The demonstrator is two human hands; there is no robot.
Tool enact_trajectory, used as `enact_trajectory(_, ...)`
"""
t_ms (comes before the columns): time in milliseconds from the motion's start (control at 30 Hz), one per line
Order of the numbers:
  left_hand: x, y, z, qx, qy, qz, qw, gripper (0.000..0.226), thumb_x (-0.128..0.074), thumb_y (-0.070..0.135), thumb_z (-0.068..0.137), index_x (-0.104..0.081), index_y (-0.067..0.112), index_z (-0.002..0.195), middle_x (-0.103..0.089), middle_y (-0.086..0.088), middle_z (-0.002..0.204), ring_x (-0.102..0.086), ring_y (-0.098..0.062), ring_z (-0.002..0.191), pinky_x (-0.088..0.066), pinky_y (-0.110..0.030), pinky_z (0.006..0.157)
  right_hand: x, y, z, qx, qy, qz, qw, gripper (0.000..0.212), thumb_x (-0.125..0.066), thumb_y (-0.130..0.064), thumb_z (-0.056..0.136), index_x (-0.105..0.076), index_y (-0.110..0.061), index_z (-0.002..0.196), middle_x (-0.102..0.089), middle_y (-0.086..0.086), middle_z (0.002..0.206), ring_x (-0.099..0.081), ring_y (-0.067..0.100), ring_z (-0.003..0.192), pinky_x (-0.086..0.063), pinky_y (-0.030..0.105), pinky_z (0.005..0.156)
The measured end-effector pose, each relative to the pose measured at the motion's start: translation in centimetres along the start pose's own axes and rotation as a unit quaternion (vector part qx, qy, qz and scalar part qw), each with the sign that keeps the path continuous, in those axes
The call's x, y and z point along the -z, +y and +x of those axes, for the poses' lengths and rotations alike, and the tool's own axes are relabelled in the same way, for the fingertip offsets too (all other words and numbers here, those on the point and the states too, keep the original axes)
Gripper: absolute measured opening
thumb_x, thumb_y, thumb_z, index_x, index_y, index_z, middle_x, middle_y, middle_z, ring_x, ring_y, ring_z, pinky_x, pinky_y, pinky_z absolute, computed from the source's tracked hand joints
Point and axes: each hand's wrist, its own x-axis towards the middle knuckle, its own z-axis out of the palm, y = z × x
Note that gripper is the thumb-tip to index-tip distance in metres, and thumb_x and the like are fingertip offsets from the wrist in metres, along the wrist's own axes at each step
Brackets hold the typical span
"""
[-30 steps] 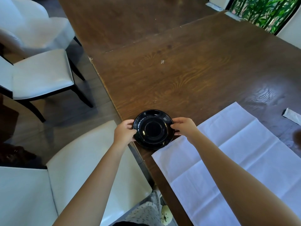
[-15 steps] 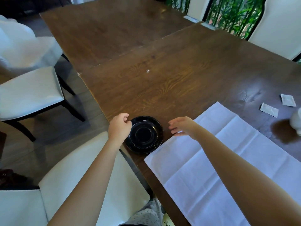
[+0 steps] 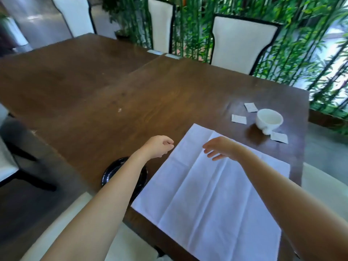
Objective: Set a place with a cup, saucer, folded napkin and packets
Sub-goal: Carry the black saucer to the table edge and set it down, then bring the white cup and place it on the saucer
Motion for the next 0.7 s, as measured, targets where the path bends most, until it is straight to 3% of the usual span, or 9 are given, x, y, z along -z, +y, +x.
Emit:
enact_trajectory(133,-2.5,4.8,2.2,-0.037,-0.065,0.033,0.997,0.032,-0.049,0.026,0.092,-0.057,0.015,0.121,-0.058,-0.002,0.102,-0.060,-0.015,0.085,-0.051,-0.025,0.069,4.3,2.8,-1.0,-0.031,0.058,0.003,0.998,0.026,-0.053,-0.017,0.090,-0.061,-0.001,0.110,-0.063,0.011,0.099,-0.061,0.023,0.088,-0.053,0.036,0.078)
enact_trajectory(267,-5.1,9.2,4.9,-0.071,-0.119,0.083,0.987,0.035,-0.047,0.025,0.093,-0.054,0.013,0.126,-0.058,-0.005,0.106,-0.058,-0.018,0.091,-0.051,-0.032,0.078,8.5,4.9,-1.5,-0.065,0.104,-0.026,0.992,0.007,-0.051,-0.012,0.092,-0.055,-0.009,0.096,-0.057,0.009,0.101,-0.056,0.023,0.090,-0.047,0.036,0.081)
enact_trajectory(333,-6.3,11.1,6.6,-0.099,-0.136,0.108,0.980,0.037,-0.048,0.026,0.092,-0.054,0.013,0.127,-0.059,-0.005,0.113,-0.058,-0.021,0.097,-0.049,-0.033,0.085,10.6,6.1,-1.4,-0.064,0.126,-0.072,0.987,0.015,-0.055,-0.014,0.090,-0.060,-0.009,0.103,-0.057,0.010,0.103,-0.058,0.027,0.098,-0.046,0.036,0.085)
enact_trajectory(433,-8.2,13.5,9.8,-0.141,-0.141,0.151,0.968,0.040,-0.053,0.029,0.091,-0.053,0.016,0.129,-0.058,-0.004,0.128,-0.054,-0.020,0.115,-0.038,-0.022,0.088,13.3,7.6,-0.8,-0.083,0.159,-0.133,0.975,0.038,-0.056,-0.022,0.090,-0.056,-0.004,0.124,-0.057,0.017,0.125,-0.051,0.032,0.120,-0.041,0.035,0.097)
enact_trajectory(500,-9.6,14.8,12.3,-0.154,-0.156,0.161,0.962,0.045,-0.057,0.032,0.089,-0.052,0.015,0.131,-0.057,-0.005,0.129,-0.053,-0.019,0.117,-0.036,-0.020,0.087,14.9,8.5,0.0,-0.098,0.171,-0.154,0.968,0.046,-0.055,-0.026,0.090,-0.050,-0.003,0.130,-0.052,0.017,0.134,-0.048,0.032,0.124,-0.038,0.036,0.101)
enact_trajectory(700,-14.1,17.5,20.1,-0.186,-0.194,0.197,0.943,0.052,-0.061,0.034,0.086,-0.048,0.015,0.133,-0.055,-0.008,0.132,-0.053,-0.022,0.118,-0.042,-0.027,0.092,18.5,11.2,3.2,-0.118,0.232,-0.198,0.945,0.055,-0.059,-0.031,0.086,-0.045,-0.004,0.132,-0.053,0.016,0.134,-0.050,0.034,0.121,-0.042,0.035,0.094)
